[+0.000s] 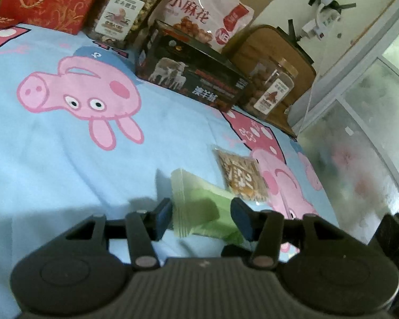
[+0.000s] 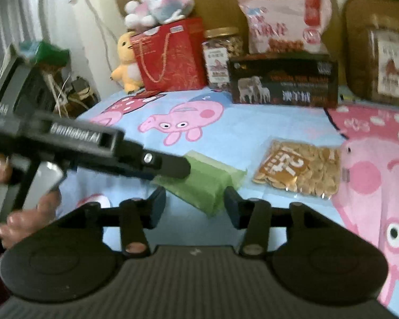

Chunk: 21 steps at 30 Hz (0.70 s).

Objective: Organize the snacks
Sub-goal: 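Reach the left gripper to the pale green bag and grasp it, then carry the pale green bag into the tin box and release it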

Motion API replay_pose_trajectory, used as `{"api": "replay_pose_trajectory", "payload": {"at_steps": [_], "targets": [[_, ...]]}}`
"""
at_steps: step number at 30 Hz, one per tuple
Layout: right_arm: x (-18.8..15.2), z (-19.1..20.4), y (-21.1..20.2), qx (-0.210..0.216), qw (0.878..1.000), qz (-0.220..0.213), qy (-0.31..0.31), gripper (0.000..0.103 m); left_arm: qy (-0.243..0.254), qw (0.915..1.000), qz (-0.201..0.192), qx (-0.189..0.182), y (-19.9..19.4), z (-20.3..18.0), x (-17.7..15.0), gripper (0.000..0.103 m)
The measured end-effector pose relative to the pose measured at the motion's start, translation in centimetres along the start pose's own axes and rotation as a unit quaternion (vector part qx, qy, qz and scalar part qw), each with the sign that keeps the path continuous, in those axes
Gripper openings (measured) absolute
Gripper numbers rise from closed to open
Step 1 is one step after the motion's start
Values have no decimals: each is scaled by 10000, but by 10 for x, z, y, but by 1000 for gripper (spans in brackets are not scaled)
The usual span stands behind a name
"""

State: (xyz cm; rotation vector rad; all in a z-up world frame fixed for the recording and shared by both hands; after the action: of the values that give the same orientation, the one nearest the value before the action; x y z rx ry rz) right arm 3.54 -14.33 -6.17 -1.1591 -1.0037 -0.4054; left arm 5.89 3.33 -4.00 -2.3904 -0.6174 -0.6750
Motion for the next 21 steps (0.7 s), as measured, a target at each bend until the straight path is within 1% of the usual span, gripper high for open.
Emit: {"api": "replay_pose_trajectory", "payload": {"at_steps": [2,4,8,11,12,13,14,16,18,21], "targets": [[-2,1,4,-89,9999,15,-119,52,37,10000,-37,26,-2,0,2,50],[-3,0,7,-172,9997,39,-167,52,68,10000,-46,31,-1,-1,4,55],[-5,-5,12,-233,9996,118,-92,51,101,9999,69,59,6,1,2,55],[-6,-3,12,-215,9997,96,-87,51,62,9998,199,-57,15,1,-4,46],[-6,-2,14,-212,9997,101,-74,50,122,9998,184,-17,16,0,-4,46],[-6,-1,15,-254,9996,76,-42,44,202,9996,170,24,16,-1,-4,46],[-5,-2,15,-372,9993,40,-42,36,258,9995,153,36,15,-4,-2,46],[-2,-2,16,-507,9987,-3,-74,28,334,9994,69,-50,10,-11,5,46],[5,-5,13,-436,9990,-90,92,28,462,9988,-44,-155,5,-20,18,46],[24,-10,7,-487,9979,-398,148,28,659,9971,-225,-310,4,-34,42,46]]}}
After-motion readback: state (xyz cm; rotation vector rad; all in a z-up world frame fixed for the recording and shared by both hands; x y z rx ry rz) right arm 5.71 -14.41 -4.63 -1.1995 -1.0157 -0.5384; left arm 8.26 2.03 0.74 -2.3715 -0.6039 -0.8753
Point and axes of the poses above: each gripper's, at about its wrist camera, not at the fingertips, and y roughly the way its jaws point, z to its left, x to its top, the point moved 8 cm from there along y, roughly the way its jaws point, and after that the axes turned 15 degrees about -x, right-handed, at the moved point
